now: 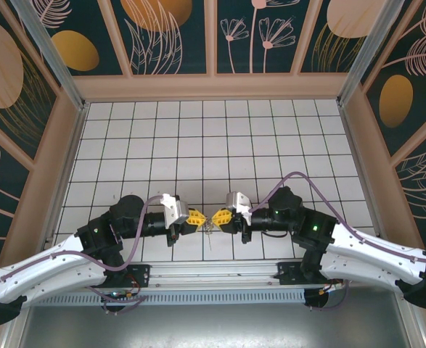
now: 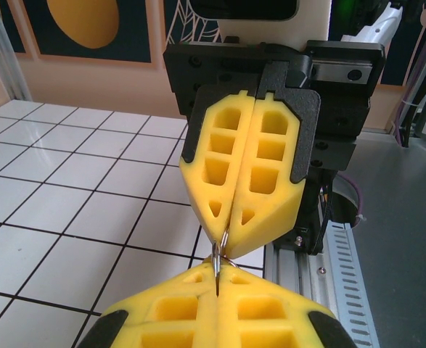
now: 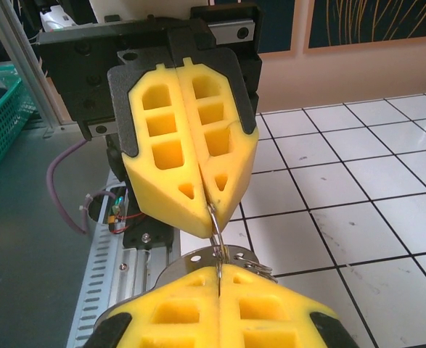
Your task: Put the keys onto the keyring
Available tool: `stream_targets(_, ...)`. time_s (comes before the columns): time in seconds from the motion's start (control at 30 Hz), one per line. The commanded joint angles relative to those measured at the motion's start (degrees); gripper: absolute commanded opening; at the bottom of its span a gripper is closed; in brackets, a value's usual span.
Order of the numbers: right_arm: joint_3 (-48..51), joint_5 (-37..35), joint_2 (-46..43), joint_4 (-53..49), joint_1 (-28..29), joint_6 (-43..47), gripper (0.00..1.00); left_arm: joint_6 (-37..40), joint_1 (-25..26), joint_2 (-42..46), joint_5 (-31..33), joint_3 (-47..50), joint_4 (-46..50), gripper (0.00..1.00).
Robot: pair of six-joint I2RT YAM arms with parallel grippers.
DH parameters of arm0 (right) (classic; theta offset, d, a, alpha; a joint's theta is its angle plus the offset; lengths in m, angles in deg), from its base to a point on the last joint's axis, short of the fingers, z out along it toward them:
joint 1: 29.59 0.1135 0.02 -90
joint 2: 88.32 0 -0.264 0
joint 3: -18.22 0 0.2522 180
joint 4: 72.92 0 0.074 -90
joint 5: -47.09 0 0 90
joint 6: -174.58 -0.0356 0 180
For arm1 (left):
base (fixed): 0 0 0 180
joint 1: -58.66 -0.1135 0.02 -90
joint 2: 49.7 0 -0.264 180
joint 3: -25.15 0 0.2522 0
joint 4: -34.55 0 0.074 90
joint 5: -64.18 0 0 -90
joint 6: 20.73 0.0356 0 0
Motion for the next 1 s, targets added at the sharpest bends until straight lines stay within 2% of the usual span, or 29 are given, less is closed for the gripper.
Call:
stream_targets(0.0,-0.3,0.9,0.0,3.6,-0.6,0.3,0.0,0.5,-0.1,0.7,-1.1,0.1,-3.1,0.0)
stream_targets(0.97,0.5,-1.5,-2.0,2.3,-0.6,0.1,0.0,0.5,-0.1,0.9,-1.0,0.1,-3.0,0.0)
